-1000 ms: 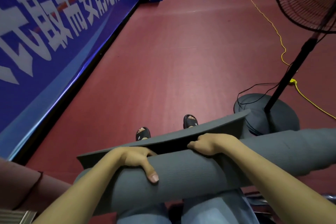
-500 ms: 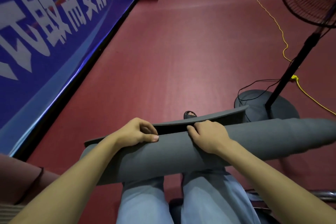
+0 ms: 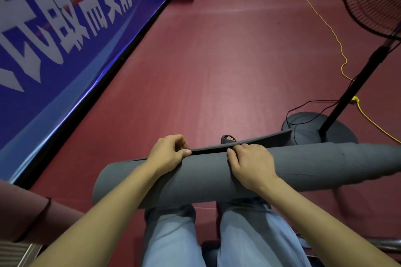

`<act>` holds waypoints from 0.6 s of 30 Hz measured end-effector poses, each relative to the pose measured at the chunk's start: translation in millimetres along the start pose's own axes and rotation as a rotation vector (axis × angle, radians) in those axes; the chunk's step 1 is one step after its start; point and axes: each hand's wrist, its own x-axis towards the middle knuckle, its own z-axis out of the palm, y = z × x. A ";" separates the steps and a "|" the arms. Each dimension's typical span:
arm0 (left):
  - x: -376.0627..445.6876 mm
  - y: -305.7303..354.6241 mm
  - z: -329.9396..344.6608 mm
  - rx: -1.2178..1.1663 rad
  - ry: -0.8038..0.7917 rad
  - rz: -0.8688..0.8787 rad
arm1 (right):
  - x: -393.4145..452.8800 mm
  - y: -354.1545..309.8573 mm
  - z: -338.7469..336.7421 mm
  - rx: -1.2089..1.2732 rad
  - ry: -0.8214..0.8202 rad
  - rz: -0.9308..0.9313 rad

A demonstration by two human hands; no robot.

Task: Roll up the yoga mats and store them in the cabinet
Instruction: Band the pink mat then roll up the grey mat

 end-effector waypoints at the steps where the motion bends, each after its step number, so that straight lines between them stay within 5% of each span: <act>1: -3.0 0.7 1.4 0.011 0.032 0.008 | 1.5 0.5 0.2 -0.002 -0.006 0.000; 6: -28.2 10.0 -1.3 0.264 0.044 0.090 | 5.6 0.4 2.4 0.020 -0.003 -0.039; 12: -42.3 42.5 -9.8 0.776 -0.226 0.138 | 19.3 -0.1 4.2 0.047 -0.042 0.000; 18: -55.6 33.2 19.9 0.893 -0.249 0.098 | 22.2 -2.2 -3.3 0.054 -0.049 0.032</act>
